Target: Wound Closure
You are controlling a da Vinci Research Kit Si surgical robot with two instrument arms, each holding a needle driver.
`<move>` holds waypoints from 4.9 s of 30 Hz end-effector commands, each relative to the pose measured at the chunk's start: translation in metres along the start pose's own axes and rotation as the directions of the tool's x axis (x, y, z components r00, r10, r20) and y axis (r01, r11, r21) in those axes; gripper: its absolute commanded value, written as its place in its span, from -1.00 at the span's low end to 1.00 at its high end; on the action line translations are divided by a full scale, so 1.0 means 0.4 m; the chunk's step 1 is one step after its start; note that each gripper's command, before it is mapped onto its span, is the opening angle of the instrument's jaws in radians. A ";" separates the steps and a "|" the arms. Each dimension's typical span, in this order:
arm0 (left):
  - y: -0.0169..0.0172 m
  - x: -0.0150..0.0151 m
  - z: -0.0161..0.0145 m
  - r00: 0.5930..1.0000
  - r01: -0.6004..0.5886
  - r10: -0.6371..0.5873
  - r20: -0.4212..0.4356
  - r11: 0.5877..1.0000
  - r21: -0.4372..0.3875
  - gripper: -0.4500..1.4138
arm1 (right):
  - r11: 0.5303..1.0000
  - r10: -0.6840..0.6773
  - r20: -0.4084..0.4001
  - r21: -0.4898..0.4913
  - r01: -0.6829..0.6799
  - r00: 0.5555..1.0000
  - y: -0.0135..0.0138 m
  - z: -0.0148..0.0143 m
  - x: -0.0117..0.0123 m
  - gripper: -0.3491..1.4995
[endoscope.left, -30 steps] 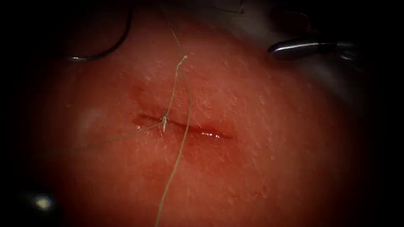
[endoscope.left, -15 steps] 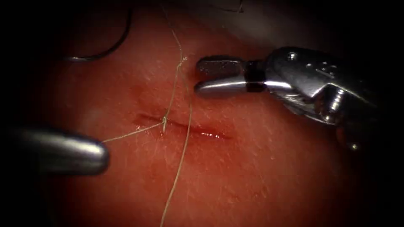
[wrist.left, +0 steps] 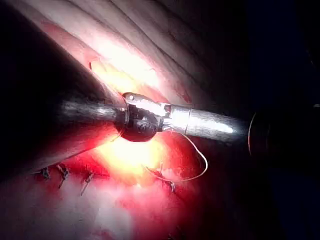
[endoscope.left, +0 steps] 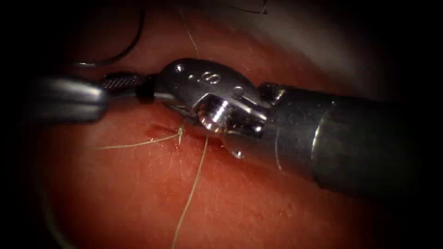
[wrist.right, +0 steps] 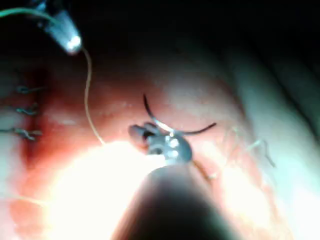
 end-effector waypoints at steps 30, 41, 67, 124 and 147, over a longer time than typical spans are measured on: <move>-0.0029 -0.0220 -0.0019 0.960 0.125 -0.147 -0.237 0.987 -0.106 -0.89 | 0.929 0.038 -0.109 0.370 0.005 0.993 -0.0134 0.0079 0.0047 -0.87; -0.0036 -0.0312 -0.0014 0.962 0.126 -0.147 -0.230 0.987 -0.104 -0.89 | 0.874 0.112 -0.136 0.485 -0.033 0.984 -0.0155 0.0029 0.0047 -0.85; 0.0011 -0.0425 -0.0020 0.964 0.149 -0.164 -0.211 0.985 -0.084 -0.89 | 0.847 0.314 -0.355 0.524 -0.091 0.881 -0.0153 -0.0136 0.0141 0.13; 0.0244 -0.0427 0.0192 0.950 0.204 -0.227 -0.215 0.971 -0.124 -0.89 | 0.756 0.534 -0.409 -0.162 -0.635 0.740 0.0029 -0.0343 -0.0156 0.31; 0.0249 -0.0418 0.0240 0.945 0.219 -0.249 -0.212 0.963 -0.157 -0.89 | 0.733 0.517 -0.489 -0.172 -0.659 0.703 0.0025 -0.0346 -0.0123 0.24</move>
